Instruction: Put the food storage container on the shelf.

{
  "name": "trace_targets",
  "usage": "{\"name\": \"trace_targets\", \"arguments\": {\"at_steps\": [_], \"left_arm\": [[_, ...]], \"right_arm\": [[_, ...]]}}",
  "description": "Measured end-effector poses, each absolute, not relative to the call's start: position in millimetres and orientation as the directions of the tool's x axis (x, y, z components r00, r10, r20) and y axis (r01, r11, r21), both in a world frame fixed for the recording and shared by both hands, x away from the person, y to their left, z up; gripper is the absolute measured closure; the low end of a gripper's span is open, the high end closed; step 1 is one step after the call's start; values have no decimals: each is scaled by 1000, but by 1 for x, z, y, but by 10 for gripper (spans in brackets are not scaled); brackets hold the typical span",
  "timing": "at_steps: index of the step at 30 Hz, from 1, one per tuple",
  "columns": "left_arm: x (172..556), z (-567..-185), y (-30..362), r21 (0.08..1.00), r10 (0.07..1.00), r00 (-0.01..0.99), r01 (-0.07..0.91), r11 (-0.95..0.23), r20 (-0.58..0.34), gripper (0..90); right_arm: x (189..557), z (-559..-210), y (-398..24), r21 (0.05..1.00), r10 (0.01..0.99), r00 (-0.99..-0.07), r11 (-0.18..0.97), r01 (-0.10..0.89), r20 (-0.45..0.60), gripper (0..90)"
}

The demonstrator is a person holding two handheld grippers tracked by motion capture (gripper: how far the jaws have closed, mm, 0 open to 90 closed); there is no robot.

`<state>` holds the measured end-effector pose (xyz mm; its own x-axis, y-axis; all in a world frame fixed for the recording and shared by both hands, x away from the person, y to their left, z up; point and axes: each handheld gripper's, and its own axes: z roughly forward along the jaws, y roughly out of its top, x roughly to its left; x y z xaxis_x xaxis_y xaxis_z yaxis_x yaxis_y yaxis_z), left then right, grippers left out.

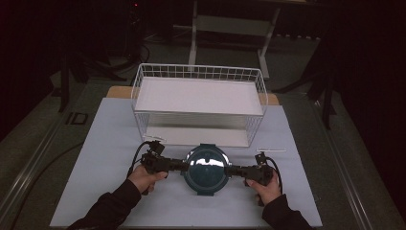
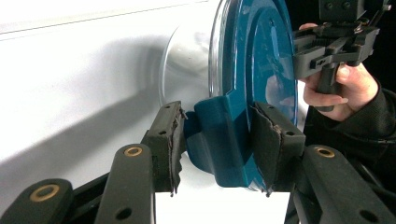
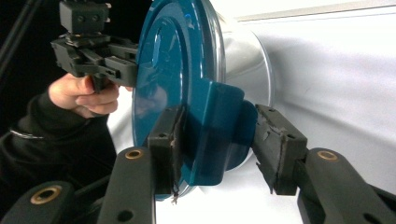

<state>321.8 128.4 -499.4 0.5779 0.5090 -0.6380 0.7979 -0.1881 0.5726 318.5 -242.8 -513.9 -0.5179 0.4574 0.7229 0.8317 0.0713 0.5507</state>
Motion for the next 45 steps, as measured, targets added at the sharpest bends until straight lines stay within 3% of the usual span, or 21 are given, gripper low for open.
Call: {"name": "trace_targets", "arguments": {"at_steps": [25,45], "left_arm": [[301,-491,123,602,570,569,783,-156,-593,563],[339,-482,143,667,579,581,740,-84,-572,561]], "right_arm": [[310,-505,-240,559,470,-522,70,826,712,572],[354,-486,-221,624,474,-576,69,778,666,572]]}}
